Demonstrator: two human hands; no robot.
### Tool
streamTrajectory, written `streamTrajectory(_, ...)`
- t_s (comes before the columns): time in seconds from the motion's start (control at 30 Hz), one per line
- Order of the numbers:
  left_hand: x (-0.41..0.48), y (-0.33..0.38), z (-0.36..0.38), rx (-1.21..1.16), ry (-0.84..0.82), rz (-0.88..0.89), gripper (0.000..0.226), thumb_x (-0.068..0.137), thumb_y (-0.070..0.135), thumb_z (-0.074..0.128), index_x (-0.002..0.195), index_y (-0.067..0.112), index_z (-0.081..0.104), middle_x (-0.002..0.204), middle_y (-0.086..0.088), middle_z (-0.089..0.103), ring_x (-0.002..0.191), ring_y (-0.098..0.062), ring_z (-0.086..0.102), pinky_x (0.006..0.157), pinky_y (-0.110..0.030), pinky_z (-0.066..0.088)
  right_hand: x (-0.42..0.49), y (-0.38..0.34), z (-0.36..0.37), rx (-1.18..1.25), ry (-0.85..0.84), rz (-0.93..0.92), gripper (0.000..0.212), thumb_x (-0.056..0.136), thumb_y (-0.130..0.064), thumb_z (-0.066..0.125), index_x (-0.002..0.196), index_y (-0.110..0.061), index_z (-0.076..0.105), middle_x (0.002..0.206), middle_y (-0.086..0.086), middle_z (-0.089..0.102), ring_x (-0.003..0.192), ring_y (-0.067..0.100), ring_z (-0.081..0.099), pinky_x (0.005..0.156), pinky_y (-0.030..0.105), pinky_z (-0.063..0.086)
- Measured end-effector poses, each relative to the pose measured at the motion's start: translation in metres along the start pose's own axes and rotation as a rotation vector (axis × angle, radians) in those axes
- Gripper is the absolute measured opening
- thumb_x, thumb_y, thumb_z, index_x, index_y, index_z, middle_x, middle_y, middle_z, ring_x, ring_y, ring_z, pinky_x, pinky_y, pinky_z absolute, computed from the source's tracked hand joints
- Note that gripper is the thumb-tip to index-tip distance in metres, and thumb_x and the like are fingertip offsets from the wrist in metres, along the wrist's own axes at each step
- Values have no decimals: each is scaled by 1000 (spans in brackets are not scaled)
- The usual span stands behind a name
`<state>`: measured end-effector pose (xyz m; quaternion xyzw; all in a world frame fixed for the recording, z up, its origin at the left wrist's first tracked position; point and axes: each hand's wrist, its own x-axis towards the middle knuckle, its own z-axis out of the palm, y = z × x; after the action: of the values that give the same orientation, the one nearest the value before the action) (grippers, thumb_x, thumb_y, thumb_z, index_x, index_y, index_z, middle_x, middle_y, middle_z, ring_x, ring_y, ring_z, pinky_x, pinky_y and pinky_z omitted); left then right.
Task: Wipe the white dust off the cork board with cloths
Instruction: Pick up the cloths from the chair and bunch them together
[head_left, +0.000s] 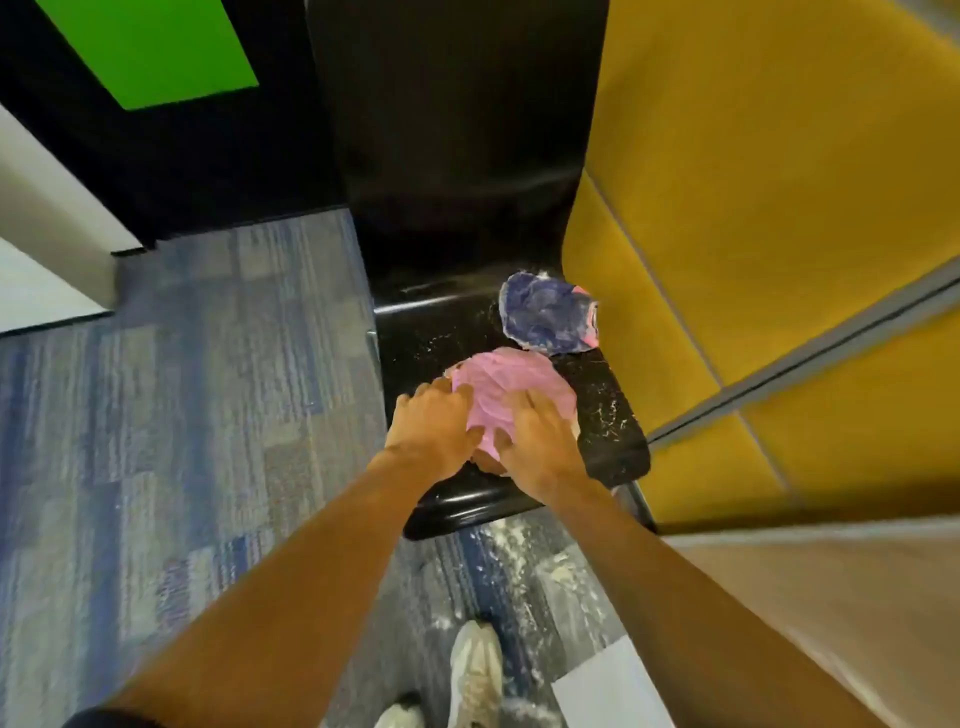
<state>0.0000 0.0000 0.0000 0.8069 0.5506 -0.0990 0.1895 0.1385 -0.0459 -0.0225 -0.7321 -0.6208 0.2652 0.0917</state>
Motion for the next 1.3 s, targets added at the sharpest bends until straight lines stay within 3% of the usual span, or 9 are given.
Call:
streamTrajectory(0.2, 41, 1, 70, -13, 0, -72, 51, 101, 22, 60, 147, 15, 41, 135, -13, 52, 121, -33, 57, 101, -47, 49, 38, 45, 54, -270, -1, -131, 47, 93, -23, 69, 137, -12, 55, 136, 6, 55, 124, 31, 53, 95, 46, 46)
streamTrajectory(0.33, 56, -4, 97, -71, 56, -51, 44, 101, 23, 58, 143, 22, 46, 138, -10, 51, 119, -34, 59, 100, -47, 50, 51, 61, 74, -204, 240, -242, 21, 72, -12, 83, 85, -6, 68, 89, 10, 64, 81, 34, 62, 61, 42, 54)
streamTrajectory(0.4, 59, -5, 103, -110, 102, -50, 36, 101, 23, 59, 137, 22, 54, 136, -8, 53, 115, -32, 62, 97, -47, 52, 57, 65, 79, -203, 294, -307, 23, 73, -13, 87, 77, -9, 65, 80, 6, 61, 76, 29, 58, 58, 40, 52)
streamTrajectory(0.63, 68, -4, 78, -140, 240, -15, 22, 104, 22, 50, 119, 18, 65, 122, -4, 64, 111, -28, 60, 96, -48, 42, 60, 61, 58, -172, 360, -343, 27, 84, -25, 82, 86, -15, 58, 82, 2, 62, 77, 25, 57, 67, 37, 42)
streamTrajectory(0.87, 66, 3, 7, -290, 357, 223, 14, 105, 20, 51, 98, 11, 60, 70, 1, 60, 61, -30, 63, 67, -36, 46, 62, 38, 4, -15, 380, -284, 12, 97, -16, 50, 101, -7, 56, 79, 8, 69, 66, 29, 66, 59, 37, 53)
streamTrajectory(0.93, 63, 11, -17, -356, 352, 225, 11, 103, 21, 59, 98, 12, 57, 73, 7, 55, 63, -24, 60, 65, -33, 40, 59, 29, -21, -10, 376, -254, 6, 98, -17, 50, 100, -11, 52, 82, 6, 67, 70, 29, 63, 60, 32, 43)
streamTrajectory(1.07, 45, 33, -62, -599, 357, 121, 9, 104, 22, 55, 98, 15, 52, 75, 4, 61, 62, -16, 61, 59, -40, 52, 48, -1, -73, 16, 297, -137, 3, 106, -17, 42, 106, -15, 44, 92, 3, 56, 80, 26, 52, 64, 37, 33)
streamTrajectory(1.2, 19, 47, -106, -832, 238, 112, 19, 103, 38, 54, 117, 25, 57, 88, 9, 71, 79, -6, 68, 74, -31, 56, 28, -32, -129, 83, 295, -60, 14, 111, -28, 34, 101, -18, 37, 88, 0, 52, 78, 26, 53, 63, 37, 28)
streamTrajectory(1.3, 6, 53, -140, -823, 156, 166, 31, 97, 15, 62, 125, 26, 57, 100, 11, 70, 93, -7, 68, 84, -27, 55, 6, -47, -170, 271, 341, -5, 19, 109, -40, 38, 99, -24, 37, 88, -2, 55, 78, 23, 54, 65, 35, 31)
